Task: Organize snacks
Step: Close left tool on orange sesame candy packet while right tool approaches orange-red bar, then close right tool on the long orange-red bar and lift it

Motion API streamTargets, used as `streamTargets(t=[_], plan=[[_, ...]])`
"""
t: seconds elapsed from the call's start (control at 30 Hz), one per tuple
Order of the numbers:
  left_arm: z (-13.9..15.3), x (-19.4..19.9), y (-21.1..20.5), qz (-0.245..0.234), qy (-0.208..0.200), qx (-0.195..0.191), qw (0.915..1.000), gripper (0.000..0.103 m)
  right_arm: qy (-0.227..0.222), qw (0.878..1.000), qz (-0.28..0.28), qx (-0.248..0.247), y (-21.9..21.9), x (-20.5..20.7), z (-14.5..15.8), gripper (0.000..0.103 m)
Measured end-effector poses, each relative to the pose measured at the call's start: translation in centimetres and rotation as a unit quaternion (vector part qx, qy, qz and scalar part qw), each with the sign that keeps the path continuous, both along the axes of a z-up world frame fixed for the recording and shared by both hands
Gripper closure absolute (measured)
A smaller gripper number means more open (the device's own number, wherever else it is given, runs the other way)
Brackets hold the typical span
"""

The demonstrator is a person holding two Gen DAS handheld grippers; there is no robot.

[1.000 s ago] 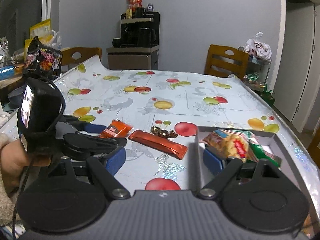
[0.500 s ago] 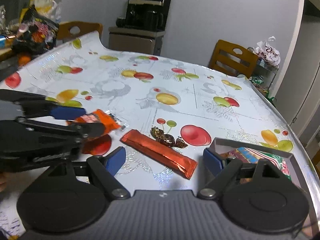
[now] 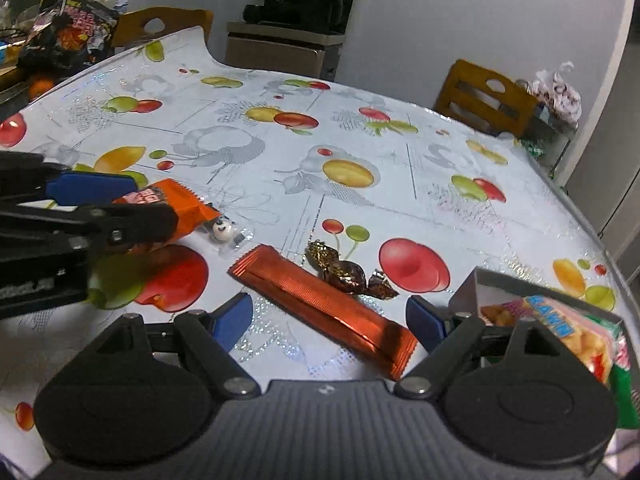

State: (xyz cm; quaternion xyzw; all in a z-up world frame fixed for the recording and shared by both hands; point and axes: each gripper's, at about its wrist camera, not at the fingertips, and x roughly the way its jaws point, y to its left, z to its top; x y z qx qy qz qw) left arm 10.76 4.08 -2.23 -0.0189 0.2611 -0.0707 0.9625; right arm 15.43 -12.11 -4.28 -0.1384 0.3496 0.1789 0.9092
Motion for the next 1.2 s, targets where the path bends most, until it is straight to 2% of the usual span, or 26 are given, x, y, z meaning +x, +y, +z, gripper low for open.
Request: streamTargets(t=[0.2, 0.3, 0.47, 0.53, 0.7, 0.87, 0.93, 1.03, 1.17, 1.2], plan=[[-0.1, 0.0, 0.0, -0.003, 0.002, -0.001, 1.0000, 0.063, 0.017, 0.999, 0.015, 0.025, -0.2, 0.1, -0.1, 0.022], [-0.1, 0.0, 0.0, -0.003, 0.003, -0.001, 1.0000, 0.063, 0.025, 0.999, 0.022, 0.026, -0.2, -0.6, 0.1, 0.028], [-0.1, -0.1, 0.0, -0.003, 0.001, -0.002, 1.0000, 0.063, 0.033, 0.999, 0.034, 0.020, 0.1, -2.5, 0.6, 0.044], [-0.1, 0.0, 0.0, -0.004, 0.001, -0.003, 1.0000, 0.063, 0.038, 0.998, 0.037, 0.021, 0.2, -3.3, 1.0, 0.046], [-0.1, 0.0, 0.0, -0.005, 0.003, -0.004, 1.0000, 0.063, 0.012, 0.999, -0.024, 0.032, 0.1, -3.0, 1.3, 0.045], [-0.1, -0.1, -0.1, -0.005, -0.001, -0.002, 1.0000, 0.063, 0.016, 0.997, -0.050, 0.048, 0.3, -1.6, 0.2, 0.046], [-0.1, 0.0, -0.1, -0.006, -0.001, -0.002, 1.0000, 0.069, 0.010, 0.997, -0.055, 0.051, 0.6, -1.4, 0.0, 0.047], [0.0, -0.1, -0.1, -0.008, -0.002, -0.001, 1.0000, 0.069, 0.003, 0.998, -0.049, 0.049, 0.9, -1.5, -0.1, 0.059], [0.0, -0.1, -0.1, -0.008, -0.001, 0.000, 1.0000, 0.069, 0.009, 0.997, -0.050, 0.060, 0.8, -1.4, -0.1, 0.080], [-0.1, -0.1, -0.1, -0.008, 0.001, 0.001, 1.0000, 0.069, 0.009, 0.997, -0.052, 0.061, 0.7, -1.5, 0.0, 0.080]])
